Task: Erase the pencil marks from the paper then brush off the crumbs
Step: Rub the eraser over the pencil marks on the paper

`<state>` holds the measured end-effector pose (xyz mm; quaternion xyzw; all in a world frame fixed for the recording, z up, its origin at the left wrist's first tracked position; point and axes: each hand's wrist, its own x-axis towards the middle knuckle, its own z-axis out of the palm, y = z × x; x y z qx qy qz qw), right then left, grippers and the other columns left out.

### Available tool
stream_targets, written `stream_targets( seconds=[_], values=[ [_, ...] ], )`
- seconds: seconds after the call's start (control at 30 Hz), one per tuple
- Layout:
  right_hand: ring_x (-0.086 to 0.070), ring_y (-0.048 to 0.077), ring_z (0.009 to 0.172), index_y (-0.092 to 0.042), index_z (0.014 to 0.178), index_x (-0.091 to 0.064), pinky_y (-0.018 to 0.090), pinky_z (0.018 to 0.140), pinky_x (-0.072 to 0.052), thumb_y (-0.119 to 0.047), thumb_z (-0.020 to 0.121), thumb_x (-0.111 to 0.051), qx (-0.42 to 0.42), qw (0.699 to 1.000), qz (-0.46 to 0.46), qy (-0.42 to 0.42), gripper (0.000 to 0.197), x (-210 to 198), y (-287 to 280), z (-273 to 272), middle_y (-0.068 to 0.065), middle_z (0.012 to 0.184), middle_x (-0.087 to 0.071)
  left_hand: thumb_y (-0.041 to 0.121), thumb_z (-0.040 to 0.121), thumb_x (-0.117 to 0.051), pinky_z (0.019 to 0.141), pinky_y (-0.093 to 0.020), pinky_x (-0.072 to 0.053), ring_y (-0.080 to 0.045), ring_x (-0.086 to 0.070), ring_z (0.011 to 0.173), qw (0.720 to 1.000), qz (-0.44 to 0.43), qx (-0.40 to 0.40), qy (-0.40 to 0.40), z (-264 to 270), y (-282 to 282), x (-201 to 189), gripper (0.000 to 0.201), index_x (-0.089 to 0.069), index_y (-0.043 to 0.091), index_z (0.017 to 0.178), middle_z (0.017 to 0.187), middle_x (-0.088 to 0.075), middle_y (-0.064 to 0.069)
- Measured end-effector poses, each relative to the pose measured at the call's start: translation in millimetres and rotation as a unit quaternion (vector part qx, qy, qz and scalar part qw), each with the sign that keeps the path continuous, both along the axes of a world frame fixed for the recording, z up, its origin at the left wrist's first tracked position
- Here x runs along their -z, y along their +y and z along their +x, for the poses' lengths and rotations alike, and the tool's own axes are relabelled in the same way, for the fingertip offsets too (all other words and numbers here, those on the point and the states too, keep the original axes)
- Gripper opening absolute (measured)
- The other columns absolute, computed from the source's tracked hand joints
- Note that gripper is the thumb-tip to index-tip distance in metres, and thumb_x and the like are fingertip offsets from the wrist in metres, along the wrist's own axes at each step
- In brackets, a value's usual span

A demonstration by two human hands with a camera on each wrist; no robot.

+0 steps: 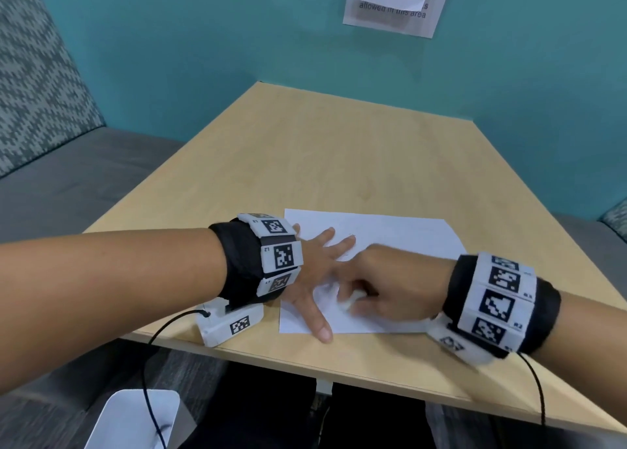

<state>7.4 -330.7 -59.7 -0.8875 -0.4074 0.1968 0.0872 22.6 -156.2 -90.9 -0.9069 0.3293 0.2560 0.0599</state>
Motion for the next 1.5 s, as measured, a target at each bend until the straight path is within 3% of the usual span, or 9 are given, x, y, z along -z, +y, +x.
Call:
stream_targets(
  seconds=[0.2, 0.33, 0.53, 0.7, 0.8, 0.93, 1.1, 1.3, 1.5],
  values=[
    [-0.049, 0.003, 0.055, -0.021, 0.081, -0.063, 0.013, 0.053, -0.035, -0.014, 0.085, -0.060, -0.032, 0.999, 0.020, 0.031, 0.008, -0.2, 9.5, -19.7, -0.014, 0.058, -0.050, 0.075, 0.068, -0.069, 0.108, -0.077, 0.005, -0.029, 0.029, 0.147, 1.000, -0.014, 0.001, 0.009, 0.3, 0.9, -0.5, 0.113, 0.000, 0.049, 0.153, 0.160, 0.033, 0.005],
    [-0.050, -0.014, 0.062, -0.011, 0.095, -0.069, 0.006, 0.056, -0.034, -0.009, 0.085, -0.061, 0.015, 1.000, -0.004, -0.018, 0.012, -7.3, -0.4, 8.0, -0.023, 0.058, -0.051, 0.079, 0.066, -0.068, 0.109, -0.077, 0.004, -0.028, 0.028, 0.148, 1.000, -0.017, -0.001, 0.004, 1.1, 2.2, 3.5, 0.114, -0.003, 0.049, 0.154, 0.161, 0.030, 0.011],
    [-0.048, 0.003, 0.057, -0.016, 0.089, -0.065, 0.016, 0.057, -0.038, -0.014, 0.085, -0.059, -0.039, 0.999, -0.001, 0.023, 0.007, -1.5, 5.0, -12.3, -0.013, 0.063, -0.052, 0.077, 0.068, -0.068, 0.109, -0.076, 0.000, -0.029, 0.028, 0.147, 1.000, -0.008, 0.004, 0.007, 0.5, 0.9, 0.5, 0.101, -0.012, 0.054, 0.149, 0.160, 0.034, 0.006],
    [-0.049, -0.002, 0.058, -0.016, 0.091, -0.069, 0.011, 0.057, -0.033, -0.015, 0.083, -0.061, 0.028, 0.999, -0.005, -0.028, 0.011, -1.4, -11.1, 12.7, -0.017, 0.062, -0.052, 0.079, 0.066, -0.068, 0.109, -0.076, 0.002, -0.028, 0.028, 0.148, 1.000, -0.002, -0.007, 0.006, 2.1, 1.6, 3.0, 0.121, 0.015, 0.054, 0.150, 0.159, 0.033, 0.008],
    [-0.049, 0.005, 0.059, -0.019, 0.083, -0.063, 0.013, 0.057, -0.036, -0.015, 0.082, -0.059, -0.037, 0.999, 0.002, 0.027, 0.006, 2.4, -2.1, -10.4, -0.012, 0.064, -0.055, 0.077, 0.067, -0.068, 0.109, -0.077, 0.001, -0.029, 0.027, 0.148, 1.000, -0.003, 0.001, 0.004, 1.3, 1.6, 0.8, 0.120, 0.016, 0.053, 0.149, 0.160, 0.033, 0.006],
    [-0.051, -0.008, 0.060, -0.015, 0.093, -0.069, 0.008, 0.056, -0.031, -0.014, 0.083, -0.063, 0.034, 0.999, -0.006, -0.025, 0.012, -2.2, -15.9, 18.3, -0.018, 0.061, -0.052, 0.079, 0.068, -0.066, 0.110, -0.075, 0.002, -0.027, 0.029, 0.147, 1.000, 0.019, -0.006, 0.011, 0.9, 0.6, -0.8, 0.121, 0.019, 0.051, 0.149, 0.158, 0.036, 0.007],
    [-0.051, 0.000, 0.060, -0.017, 0.087, -0.064, 0.011, 0.057, -0.037, -0.017, 0.084, -0.061, -0.023, 0.999, 0.003, 0.035, 0.005, 1.6, -5.2, -11.6, -0.015, 0.062, -0.054, 0.078, 0.067, -0.068, 0.109, -0.077, 0.005, -0.028, 0.028, 0.148, 1.000, 0.000, -0.003, 0.004, 0.7, 2.0, 1.2, 0.123, 0.018, 0.050, 0.151, 0.159, 0.034, 0.006],
    [-0.051, -0.006, 0.060, -0.016, 0.092, -0.066, 0.008, 0.058, -0.032, -0.016, 0.084, -0.062, 0.026, 0.999, -0.010, -0.021, 0.009, -1.0, -17.0, 12.8, -0.018, 0.063, -0.053, 0.079, 0.067, -0.066, 0.110, -0.075, 0.003, -0.027, 0.029, 0.147, 1.000, 0.019, -0.008, 0.012, 0.4, 0.5, -1.9, 0.125, 0.023, 0.049, 0.149, 0.158, 0.036, 0.008],
    [-0.051, 0.007, 0.061, -0.016, 0.091, -0.067, 0.018, 0.060, -0.039, -0.016, 0.082, -0.062, 0.013, 1.000, -0.010, -0.004, 0.010, -0.7, -17.6, 9.1, -0.008, 0.067, -0.060, 0.078, 0.067, -0.067, 0.109, -0.076, 0.002, -0.028, 0.028, 0.148, 1.000, 0.012, -0.006, 0.010, 0.0, 0.0, -2.2, 0.125, 0.024, 0.050, 0.148, 0.159, 0.034, 0.007]
  ],
)
